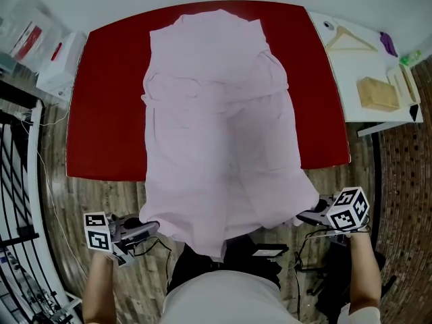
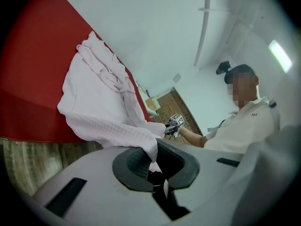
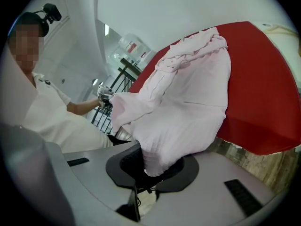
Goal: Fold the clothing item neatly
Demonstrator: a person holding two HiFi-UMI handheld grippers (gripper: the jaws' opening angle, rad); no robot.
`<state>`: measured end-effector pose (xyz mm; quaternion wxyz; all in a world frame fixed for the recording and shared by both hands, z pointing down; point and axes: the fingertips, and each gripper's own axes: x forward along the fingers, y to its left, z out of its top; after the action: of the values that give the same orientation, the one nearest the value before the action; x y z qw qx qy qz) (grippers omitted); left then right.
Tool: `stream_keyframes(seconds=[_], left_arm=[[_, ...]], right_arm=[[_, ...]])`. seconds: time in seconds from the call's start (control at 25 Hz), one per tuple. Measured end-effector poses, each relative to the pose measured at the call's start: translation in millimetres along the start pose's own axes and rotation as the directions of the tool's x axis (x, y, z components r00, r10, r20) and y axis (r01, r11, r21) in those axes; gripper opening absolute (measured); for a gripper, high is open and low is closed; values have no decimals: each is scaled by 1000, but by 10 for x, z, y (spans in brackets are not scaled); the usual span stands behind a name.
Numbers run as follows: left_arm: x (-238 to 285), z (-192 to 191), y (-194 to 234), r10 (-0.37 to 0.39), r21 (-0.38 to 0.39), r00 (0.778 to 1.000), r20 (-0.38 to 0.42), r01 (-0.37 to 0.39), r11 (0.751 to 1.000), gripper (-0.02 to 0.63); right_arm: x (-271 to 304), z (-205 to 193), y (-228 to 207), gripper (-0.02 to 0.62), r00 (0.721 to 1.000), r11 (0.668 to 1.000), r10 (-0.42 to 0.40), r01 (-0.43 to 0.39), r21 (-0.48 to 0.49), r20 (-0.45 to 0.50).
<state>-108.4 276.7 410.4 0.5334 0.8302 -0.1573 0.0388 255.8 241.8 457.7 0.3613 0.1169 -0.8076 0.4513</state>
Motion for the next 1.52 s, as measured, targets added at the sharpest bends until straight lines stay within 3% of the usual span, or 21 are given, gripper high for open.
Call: stream_keyframes(seconds=[0.24, 0.44, 0.76, 1.2, 1.52], left_arm=[[-34, 258, -293, -28, 16, 996, 84, 26, 1000, 11], [-63, 619, -534, -61, 68, 978, 201, 49, 996, 11], [-172, 1186, -723, -66, 172, 958, 279, 18, 985, 11], [-348, 2103, -659, -103, 271, 953, 286, 23, 962, 11], [-448, 2792, -483, -199, 337, 958, 207, 121, 934, 11]], right_arm=[[-302, 356, 234, 54, 994, 995, 95, -92, -49, 50], [-590, 844, 381, 54, 979, 984, 148, -130, -123, 143], [-852, 1530, 443, 54, 959, 970, 173, -127, -208, 224], [-1053, 2482, 435, 54, 941, 971, 129, -57, -230, 312], [-1107, 3026, 366, 54, 934, 988, 55, 2, -157, 352]])
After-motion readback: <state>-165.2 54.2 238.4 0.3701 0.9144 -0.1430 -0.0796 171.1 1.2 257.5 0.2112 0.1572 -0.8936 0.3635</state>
